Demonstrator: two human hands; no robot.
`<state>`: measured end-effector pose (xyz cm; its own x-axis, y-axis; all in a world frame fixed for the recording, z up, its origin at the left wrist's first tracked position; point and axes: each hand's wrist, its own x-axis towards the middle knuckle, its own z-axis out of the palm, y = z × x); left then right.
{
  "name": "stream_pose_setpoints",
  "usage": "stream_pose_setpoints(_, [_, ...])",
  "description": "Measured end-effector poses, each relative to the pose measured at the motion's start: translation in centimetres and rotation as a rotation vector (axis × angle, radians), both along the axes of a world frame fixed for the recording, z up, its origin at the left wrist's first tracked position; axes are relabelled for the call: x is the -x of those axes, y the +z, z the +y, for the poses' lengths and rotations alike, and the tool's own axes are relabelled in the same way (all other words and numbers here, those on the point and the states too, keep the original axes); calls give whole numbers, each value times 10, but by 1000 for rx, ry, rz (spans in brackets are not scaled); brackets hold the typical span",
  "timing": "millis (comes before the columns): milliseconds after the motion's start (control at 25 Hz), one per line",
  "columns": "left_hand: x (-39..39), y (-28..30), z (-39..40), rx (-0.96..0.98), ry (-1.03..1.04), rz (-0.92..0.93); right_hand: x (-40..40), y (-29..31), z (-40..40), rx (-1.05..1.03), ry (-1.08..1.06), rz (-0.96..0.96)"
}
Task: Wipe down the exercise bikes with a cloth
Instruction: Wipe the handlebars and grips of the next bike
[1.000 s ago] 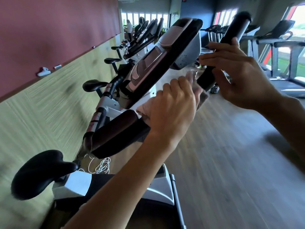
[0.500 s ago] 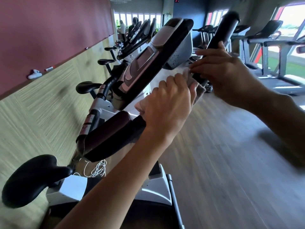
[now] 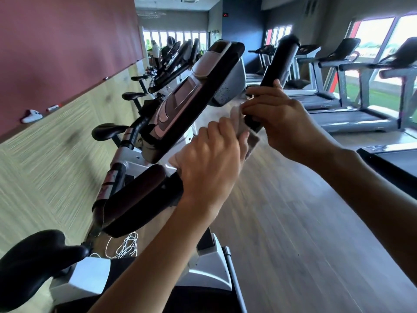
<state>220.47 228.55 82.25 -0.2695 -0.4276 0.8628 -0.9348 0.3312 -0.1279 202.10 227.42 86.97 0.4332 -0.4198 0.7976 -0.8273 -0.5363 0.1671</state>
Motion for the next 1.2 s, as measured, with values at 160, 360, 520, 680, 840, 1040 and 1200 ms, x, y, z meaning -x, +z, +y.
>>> stream_pose_setpoints(160, [-14,-12,8,12,47,-10,-1,-1,0,-26,0,-25])
stream_pose_setpoints(360, [21,11,-5,-8,-10,46,-1,1,6,-41,46,-12])
stream_pose_setpoints(520, [0,2,-1,-58,-54,54,1,-3,7,-45,40,-26])
stream_pose_setpoints(680, [-23,8,1,-109,-122,7,-3,-7,6,-19,9,-49])
stream_pose_setpoints(840, [-44,57,-3,-272,-281,126,-20,-8,12,-29,-15,-70])
stream_pose_setpoints(1040, [-113,56,-8,-433,-484,156,-43,-11,23,-231,-69,-184])
stream_pose_setpoints(1200, [-136,11,-11,-720,-647,165,-80,-32,23,-235,-199,-274])
